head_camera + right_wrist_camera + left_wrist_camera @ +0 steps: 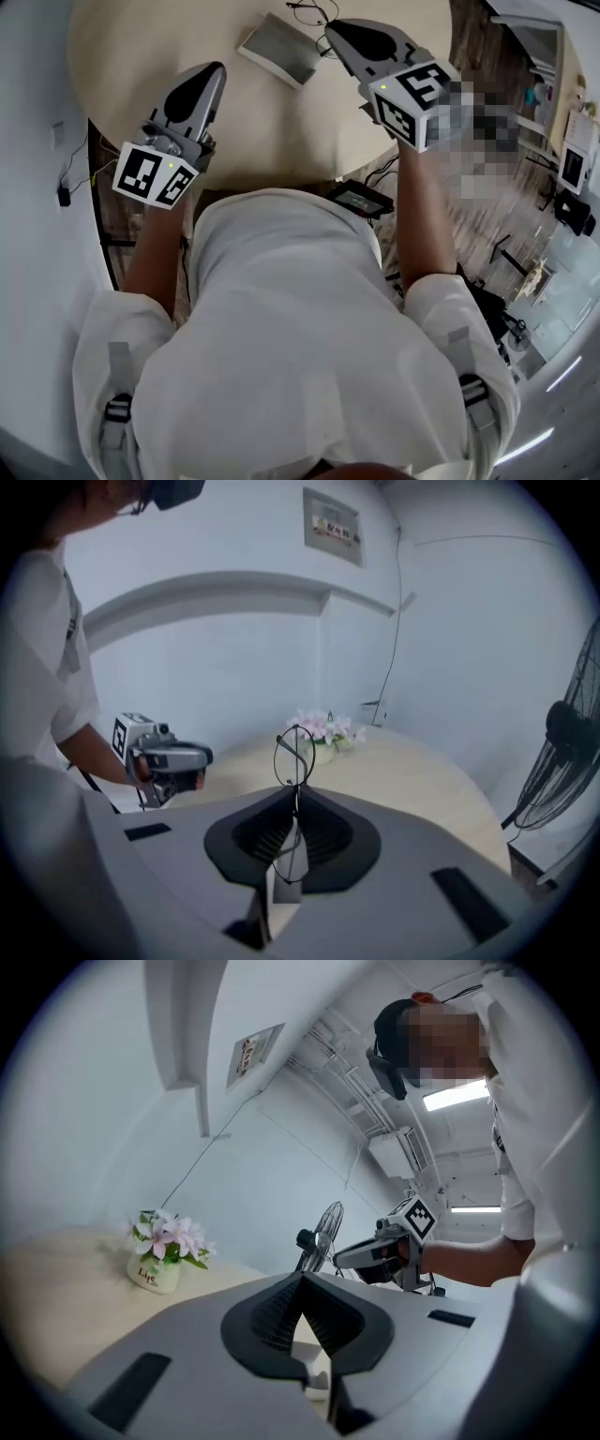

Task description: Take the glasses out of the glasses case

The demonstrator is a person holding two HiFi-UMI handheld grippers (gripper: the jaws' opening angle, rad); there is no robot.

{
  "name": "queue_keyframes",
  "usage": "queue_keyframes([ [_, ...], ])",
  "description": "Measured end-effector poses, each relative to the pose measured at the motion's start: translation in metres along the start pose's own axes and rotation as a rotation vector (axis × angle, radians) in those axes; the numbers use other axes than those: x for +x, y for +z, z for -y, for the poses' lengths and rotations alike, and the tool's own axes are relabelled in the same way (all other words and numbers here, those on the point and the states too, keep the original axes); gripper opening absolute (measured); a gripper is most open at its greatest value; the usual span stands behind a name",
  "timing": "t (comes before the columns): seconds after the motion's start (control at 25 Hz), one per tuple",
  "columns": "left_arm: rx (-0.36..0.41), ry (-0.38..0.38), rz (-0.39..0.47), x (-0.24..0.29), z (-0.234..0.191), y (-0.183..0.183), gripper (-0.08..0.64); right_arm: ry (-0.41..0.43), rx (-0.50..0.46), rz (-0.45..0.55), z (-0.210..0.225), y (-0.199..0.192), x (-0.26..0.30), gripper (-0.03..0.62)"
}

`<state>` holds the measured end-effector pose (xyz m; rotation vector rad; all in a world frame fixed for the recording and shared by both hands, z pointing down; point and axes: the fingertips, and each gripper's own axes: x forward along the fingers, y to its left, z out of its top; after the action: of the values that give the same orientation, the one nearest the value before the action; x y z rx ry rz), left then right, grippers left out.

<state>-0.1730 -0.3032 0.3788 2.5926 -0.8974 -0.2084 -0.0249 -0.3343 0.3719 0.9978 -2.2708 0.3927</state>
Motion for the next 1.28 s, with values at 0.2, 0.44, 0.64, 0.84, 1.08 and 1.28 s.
queue_keyframes([
  [0.2,0.103,-0.038,0.002,0.01,0.06,0.023,0.012,0.119,0.173,0.355,-0.015,0.042,-0.094,0.032],
  [0.44,0.131,-0.032,0.038,0.003,0.103,0.053,0.012,0.105,0.163,0.601,-0.03,0.049,-0.176,0.032],
  [0.64,0.19,-0.02,0.073,-0.014,0.176,0.067,0.012,0.002,0.15,0.769,-0.039,0.002,-0.273,0.032],
  [0.84,0.209,-0.013,0.086,-0.03,0.22,0.063,0.012,-0.136,0.05,0.876,-0.053,-0.042,-0.328,0.032],
  [1.08,0.242,0.003,0.064,-0.06,0.278,0.038,0.012,-0.222,0.039,0.921,-0.087,-0.101,-0.373,0.032],
  [1.28,0.259,0.024,0.033,-0.073,0.305,0.015,0.012,-0.293,0.001,0.887,-0.108,-0.141,-0.386,0.032],
])
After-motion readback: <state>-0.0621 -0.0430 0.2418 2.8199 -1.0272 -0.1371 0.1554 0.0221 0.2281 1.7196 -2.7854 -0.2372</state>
